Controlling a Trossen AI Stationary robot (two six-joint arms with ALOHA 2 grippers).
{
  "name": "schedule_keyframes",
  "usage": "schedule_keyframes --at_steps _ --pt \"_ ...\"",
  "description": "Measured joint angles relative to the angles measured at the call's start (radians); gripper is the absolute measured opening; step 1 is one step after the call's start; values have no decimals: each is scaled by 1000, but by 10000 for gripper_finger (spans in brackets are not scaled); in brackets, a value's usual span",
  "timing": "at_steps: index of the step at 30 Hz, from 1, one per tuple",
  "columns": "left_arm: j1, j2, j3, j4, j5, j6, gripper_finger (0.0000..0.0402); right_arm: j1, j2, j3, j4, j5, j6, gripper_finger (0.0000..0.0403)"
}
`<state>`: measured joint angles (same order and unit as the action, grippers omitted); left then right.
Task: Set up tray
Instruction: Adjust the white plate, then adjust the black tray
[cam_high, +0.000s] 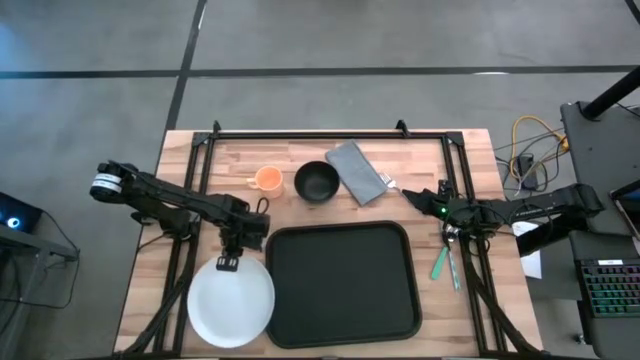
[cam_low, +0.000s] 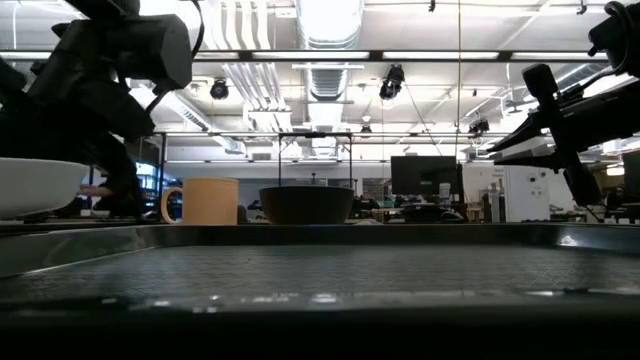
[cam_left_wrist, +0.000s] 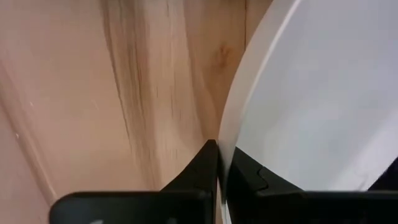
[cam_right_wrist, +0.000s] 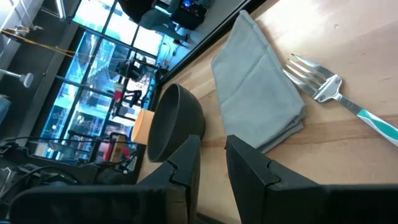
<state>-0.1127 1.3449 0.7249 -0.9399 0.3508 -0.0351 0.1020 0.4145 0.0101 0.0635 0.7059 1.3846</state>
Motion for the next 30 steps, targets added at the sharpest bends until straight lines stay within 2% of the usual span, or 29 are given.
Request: schedule_keyframes --at_steps 4,7,19,22,27,30 --pt "0 0 -4 -19 -99 -31 2 0 0 0 0 0 0 68" --pt "1 -4 4 -18 -124 -53 18 0 0 0 0 0 0 68" --pt "1 -5 84 -20 -177 -57 137 0 2 0 0 1 0 68" --pt "1 -5 114 -15 -233 -57 142 0 2 0 0 1 0 68" --pt "2 -5 125 13 -415 -31 143 0 2 0 0 1 0 68" --pt "13 5 104 84 -435 -9 143 0 2 0 0 1 0 68"
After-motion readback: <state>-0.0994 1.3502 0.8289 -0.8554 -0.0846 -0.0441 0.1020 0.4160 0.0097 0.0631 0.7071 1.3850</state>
